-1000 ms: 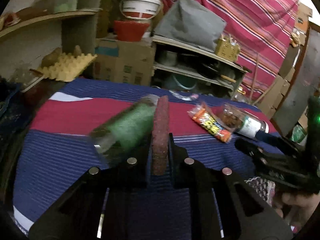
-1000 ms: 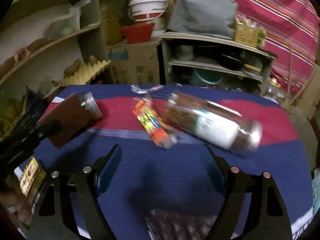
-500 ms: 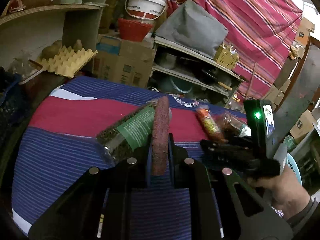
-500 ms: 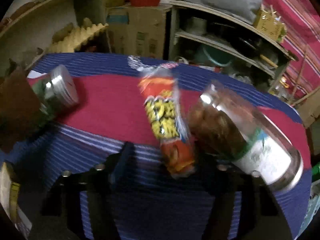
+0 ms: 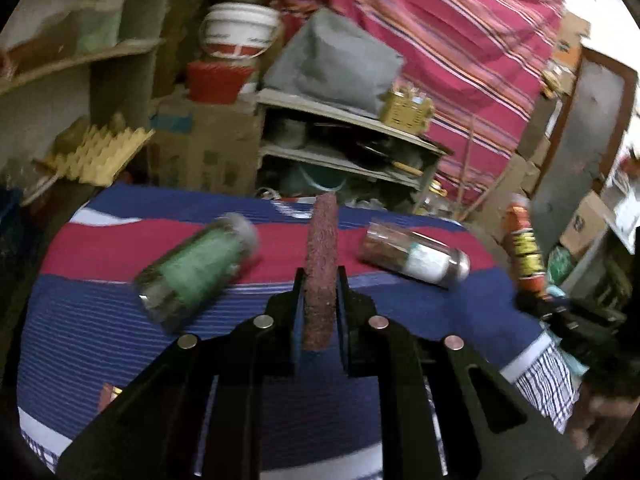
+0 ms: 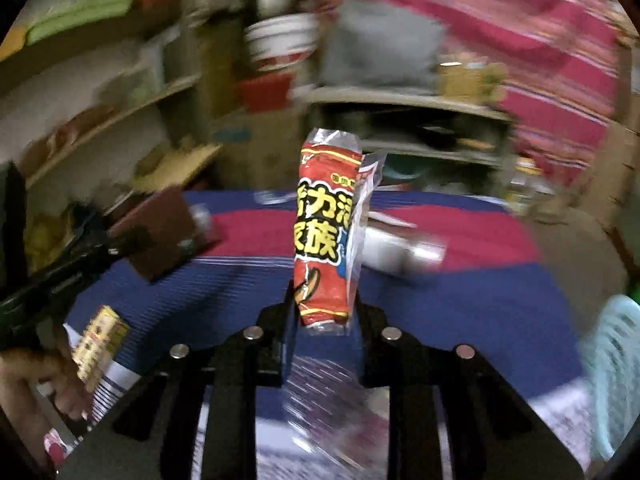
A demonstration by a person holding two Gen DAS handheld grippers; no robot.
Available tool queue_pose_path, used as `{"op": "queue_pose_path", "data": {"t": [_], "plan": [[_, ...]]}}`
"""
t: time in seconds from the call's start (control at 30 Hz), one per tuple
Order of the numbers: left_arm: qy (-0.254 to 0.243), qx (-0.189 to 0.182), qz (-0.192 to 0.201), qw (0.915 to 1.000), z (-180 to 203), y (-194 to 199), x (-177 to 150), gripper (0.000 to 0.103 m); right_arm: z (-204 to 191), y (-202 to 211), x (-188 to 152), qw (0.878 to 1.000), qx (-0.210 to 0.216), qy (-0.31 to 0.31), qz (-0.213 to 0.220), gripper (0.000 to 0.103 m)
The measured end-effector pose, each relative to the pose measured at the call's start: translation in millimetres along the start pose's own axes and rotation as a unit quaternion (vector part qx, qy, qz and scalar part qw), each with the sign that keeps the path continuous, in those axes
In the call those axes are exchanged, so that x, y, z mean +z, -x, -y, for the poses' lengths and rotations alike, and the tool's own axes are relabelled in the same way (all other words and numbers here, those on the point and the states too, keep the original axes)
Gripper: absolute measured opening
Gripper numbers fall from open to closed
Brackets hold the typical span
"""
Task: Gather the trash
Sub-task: 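Grasp the orange printed snack packet with the right tool, then carry the pad and snack packet over the blue basket and open both tools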
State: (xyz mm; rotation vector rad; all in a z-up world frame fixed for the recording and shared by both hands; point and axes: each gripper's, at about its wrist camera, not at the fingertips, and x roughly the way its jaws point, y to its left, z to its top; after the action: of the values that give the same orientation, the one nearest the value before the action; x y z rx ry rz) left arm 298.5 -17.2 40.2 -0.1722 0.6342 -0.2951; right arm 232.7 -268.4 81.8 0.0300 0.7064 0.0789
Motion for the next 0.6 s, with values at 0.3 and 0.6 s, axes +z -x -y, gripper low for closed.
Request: {"op": "queue_pose_path", "data": {"t": [0.3, 0.6], "plan": [[-0.071, -0.039, 0.001, 0.9967, 143.8, 13.2, -20.2, 0.012, 173.8, 101.6, -34.7, 0.978, -0.178, -0.081, 0.068, 0.023], [-0.141, -0.155, -0.007, 0.9779, 343.2, -34.8, -21.6, 0.012, 294.9, 143.7, -74.1, 0.956, -0.228, -0.171, 0.067, 0.024]]}}
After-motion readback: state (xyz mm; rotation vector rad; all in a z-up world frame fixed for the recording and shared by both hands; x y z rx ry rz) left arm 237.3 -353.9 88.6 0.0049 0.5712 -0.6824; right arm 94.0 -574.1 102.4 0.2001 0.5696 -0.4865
